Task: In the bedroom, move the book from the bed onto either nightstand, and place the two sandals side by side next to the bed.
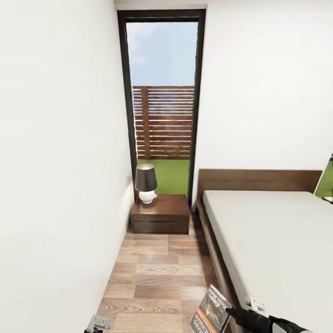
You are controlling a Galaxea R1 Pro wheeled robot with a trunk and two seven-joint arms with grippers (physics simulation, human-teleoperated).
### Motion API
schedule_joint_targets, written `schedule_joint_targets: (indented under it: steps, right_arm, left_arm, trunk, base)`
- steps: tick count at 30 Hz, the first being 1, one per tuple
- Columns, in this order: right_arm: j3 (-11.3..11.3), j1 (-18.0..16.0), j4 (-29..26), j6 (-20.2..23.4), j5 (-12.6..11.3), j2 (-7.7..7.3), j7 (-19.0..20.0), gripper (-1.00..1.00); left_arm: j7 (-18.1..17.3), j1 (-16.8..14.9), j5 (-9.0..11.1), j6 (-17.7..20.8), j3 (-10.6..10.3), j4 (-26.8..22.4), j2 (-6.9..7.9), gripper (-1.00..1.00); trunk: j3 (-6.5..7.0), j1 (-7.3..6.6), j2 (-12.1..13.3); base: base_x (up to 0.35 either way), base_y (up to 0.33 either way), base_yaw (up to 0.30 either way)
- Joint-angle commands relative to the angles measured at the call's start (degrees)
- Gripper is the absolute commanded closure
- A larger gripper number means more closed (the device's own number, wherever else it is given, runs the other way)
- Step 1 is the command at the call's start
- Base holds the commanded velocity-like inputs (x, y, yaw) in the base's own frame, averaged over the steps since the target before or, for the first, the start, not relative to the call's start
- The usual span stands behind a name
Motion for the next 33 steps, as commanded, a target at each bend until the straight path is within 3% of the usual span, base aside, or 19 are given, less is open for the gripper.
schedule_joint_targets:
  steps: [1,16,24,33]
  right_arm:
    - [0.3,-0.1,0.1,0.3,-0.6,0.0,0.3,1.0]
    - [0.3,-0.1,0.1,0.3,-0.6,0.0,0.3,1.0]
    - [0.3,-0.1,0.1,0.3,-0.6,0.0,0.3,1.0]
    - [0.3,-0.1,0.2,0.2,-0.6,0.0,0.2,1.0]
  left_arm:
    - [-0.2,0.0,-0.6,-0.2,0.5,0.0,-0.01,-1.0]
    - [-0.2,0.0,-0.6,-0.2,0.5,0.0,-0.01,-1.0]
    - [-0.2,0.0,-0.6,-0.2,0.5,0.0,-0.01,-1.0]
    - [-0.2,0.0,-0.6,-0.2,0.5,0.0,-0.01,-1.0]
  trunk:
    - [-0.02,0.06,0.0]
    - [-0.02,0.06,0.0]
    - [-0.02,0.06,0.0]
    - [-0.02,0.06,0.0]
  base:
    - [0.325,0.0,-0.169]
    - [0.327,0.0,-0.048]
    - [0.327,0.0,0.19]
    - [0.327,0.0,0.018]
